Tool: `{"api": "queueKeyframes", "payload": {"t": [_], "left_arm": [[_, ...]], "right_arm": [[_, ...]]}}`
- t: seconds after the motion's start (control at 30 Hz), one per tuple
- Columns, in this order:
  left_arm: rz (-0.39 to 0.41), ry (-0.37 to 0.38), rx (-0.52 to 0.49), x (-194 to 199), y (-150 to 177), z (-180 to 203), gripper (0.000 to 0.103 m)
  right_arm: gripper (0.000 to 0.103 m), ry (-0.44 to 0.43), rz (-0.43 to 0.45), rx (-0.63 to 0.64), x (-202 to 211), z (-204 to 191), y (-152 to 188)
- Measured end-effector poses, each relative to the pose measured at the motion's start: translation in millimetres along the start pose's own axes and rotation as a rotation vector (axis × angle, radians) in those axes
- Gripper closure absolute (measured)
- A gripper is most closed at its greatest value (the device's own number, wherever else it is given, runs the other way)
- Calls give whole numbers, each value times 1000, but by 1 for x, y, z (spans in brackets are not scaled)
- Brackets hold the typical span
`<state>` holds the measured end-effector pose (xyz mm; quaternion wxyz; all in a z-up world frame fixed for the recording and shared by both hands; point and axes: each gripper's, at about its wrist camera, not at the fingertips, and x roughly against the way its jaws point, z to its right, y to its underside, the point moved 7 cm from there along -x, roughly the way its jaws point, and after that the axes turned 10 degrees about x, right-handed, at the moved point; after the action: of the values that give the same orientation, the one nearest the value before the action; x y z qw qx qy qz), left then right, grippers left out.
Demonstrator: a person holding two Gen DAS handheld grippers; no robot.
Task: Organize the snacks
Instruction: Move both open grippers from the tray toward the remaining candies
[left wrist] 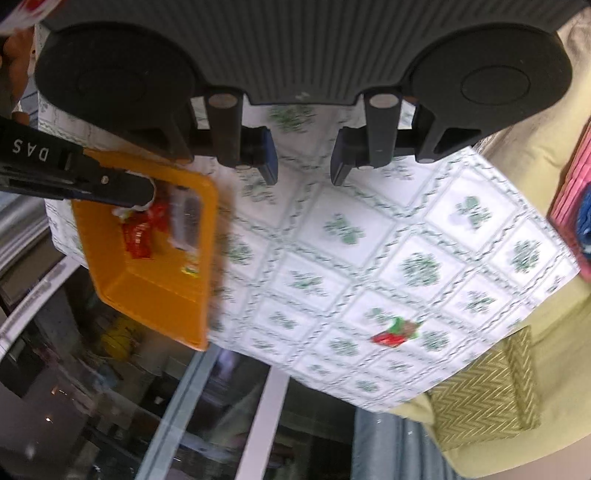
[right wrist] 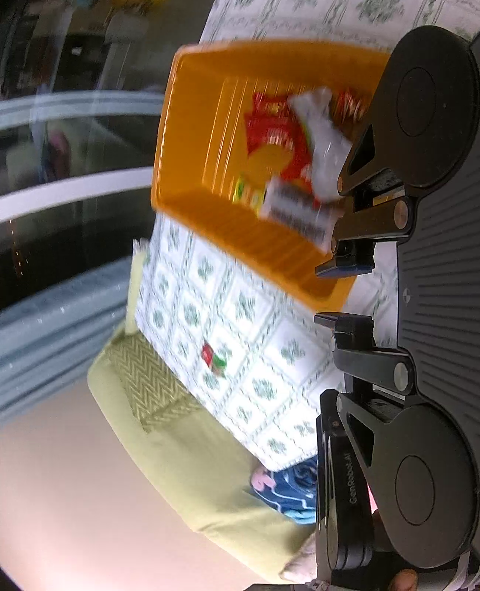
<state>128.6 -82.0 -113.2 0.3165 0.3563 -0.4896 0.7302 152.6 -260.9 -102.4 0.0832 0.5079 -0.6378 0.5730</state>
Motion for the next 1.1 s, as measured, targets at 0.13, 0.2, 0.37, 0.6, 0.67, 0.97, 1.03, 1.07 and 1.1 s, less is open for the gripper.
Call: {"api": "queueKeyframes", "payload": {"t": [0.13,0.2,0.37,0.6,0.67,0.97,1.03,1.07,1.1], "left_arm": [[-5,-9,14,-4,-10,-25,75],[-6,-8,14,-6,-19,-38,73],[-12,-9,-2,-14,-47,-68,72],[-3,6,-47,-32,-93,-99,69],[-3,12,-59,-38,-103,-105,66],[-24,46,-128,-70,-131,-117,63],[-24,52,-154,-76,-134,-116,63],[-23,53,-167,-78,-137,-116,63],[-21,54,-185,-82,-139,-115,63]], "right_arm": [[83,-6,-7,21,-17,-17,-10],[82,-1,-11,22,-26,-23,-15],[74,28,-19,3,-53,-36,-35],[44,73,11,-29,-92,-50,-67],[44,87,10,-46,-102,-51,-72],[44,153,6,-121,-133,-43,-87],[44,166,5,-136,-138,-41,-89],[44,172,5,-142,-139,-40,-90],[44,178,5,-148,-141,-39,-91]]}}
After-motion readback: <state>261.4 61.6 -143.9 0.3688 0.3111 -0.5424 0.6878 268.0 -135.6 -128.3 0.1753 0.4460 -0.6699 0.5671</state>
